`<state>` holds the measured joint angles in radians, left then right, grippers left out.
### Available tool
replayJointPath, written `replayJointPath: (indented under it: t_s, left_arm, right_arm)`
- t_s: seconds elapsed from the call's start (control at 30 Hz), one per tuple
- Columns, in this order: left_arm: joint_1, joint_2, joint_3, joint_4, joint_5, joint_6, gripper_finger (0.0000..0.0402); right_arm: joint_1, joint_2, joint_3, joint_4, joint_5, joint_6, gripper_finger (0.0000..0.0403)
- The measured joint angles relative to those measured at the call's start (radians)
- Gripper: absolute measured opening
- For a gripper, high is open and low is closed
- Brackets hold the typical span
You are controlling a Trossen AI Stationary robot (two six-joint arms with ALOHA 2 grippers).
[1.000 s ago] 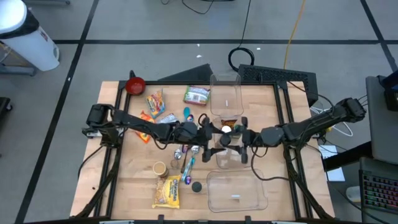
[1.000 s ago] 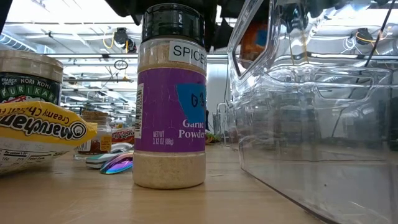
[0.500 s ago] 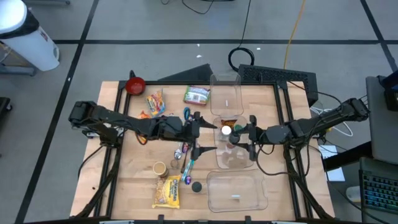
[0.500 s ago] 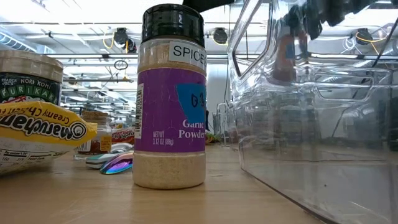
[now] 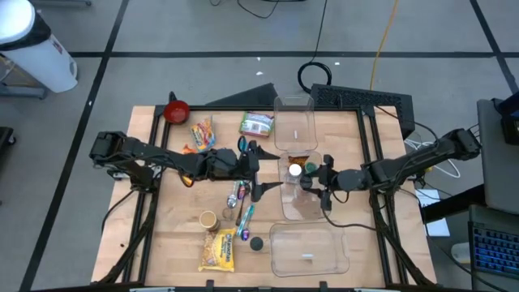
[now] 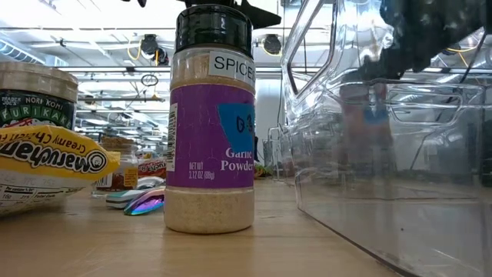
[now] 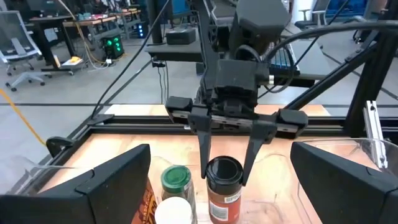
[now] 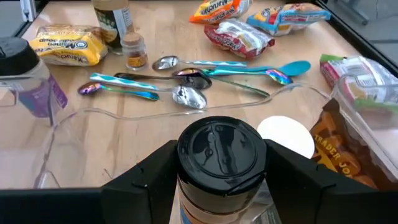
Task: Pick & Place Food Item
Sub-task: Put the orange seasoning bottle into the middle transparent bin
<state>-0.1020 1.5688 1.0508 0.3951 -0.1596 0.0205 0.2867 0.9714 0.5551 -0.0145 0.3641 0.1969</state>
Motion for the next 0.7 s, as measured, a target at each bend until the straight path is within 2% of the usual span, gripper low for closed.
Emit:
replayJointPath:
  t_s: [0.2,0.7]
  left_arm:
    - [-0.001,0.000,0.000,0.000,0.001,0.000,0.0392]
    - [-0.003,0.000,0.000,-0.006,0.003,-0.005,0.0392]
  right_arm:
    - [0.001,-0.001,-0.043,0.048,-0.001,-0.057,0.0195]
    - [0.001,-0.023,-0.089,0.044,-0.001,-0.077,0.0195]
